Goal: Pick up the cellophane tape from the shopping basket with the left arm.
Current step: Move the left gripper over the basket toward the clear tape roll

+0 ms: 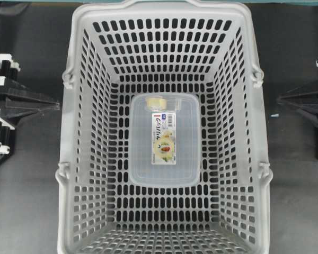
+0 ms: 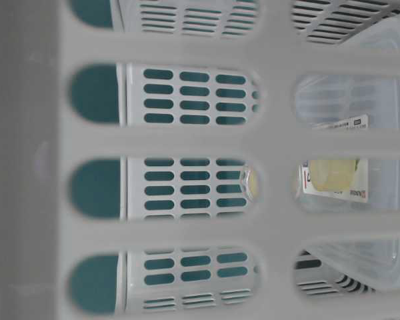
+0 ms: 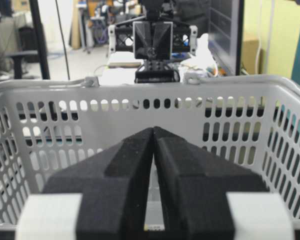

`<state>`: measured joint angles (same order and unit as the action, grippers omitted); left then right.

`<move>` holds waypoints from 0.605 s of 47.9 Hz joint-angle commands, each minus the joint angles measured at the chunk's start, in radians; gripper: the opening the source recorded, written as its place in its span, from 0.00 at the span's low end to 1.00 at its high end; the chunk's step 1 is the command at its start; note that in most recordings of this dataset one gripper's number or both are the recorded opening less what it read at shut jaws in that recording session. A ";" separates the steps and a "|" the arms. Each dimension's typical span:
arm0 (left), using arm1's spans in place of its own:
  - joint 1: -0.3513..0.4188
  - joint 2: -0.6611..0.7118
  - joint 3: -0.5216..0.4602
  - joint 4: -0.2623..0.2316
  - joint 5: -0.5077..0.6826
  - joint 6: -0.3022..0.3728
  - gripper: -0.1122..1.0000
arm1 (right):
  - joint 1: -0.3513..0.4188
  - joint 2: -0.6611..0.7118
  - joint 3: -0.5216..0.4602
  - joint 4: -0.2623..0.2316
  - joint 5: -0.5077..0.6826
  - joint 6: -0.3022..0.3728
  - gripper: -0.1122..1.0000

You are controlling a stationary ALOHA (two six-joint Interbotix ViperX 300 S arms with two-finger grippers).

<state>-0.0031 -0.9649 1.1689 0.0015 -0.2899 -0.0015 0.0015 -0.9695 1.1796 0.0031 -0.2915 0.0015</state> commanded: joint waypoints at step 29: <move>-0.041 0.296 -0.549 0.043 0.807 -0.031 0.10 | 0.008 0.006 -0.083 0.009 0.242 0.041 0.11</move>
<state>-0.0399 -0.7470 0.7332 0.0414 0.4280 -0.0383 0.0077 -0.9679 1.1290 0.0092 -0.0782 0.0414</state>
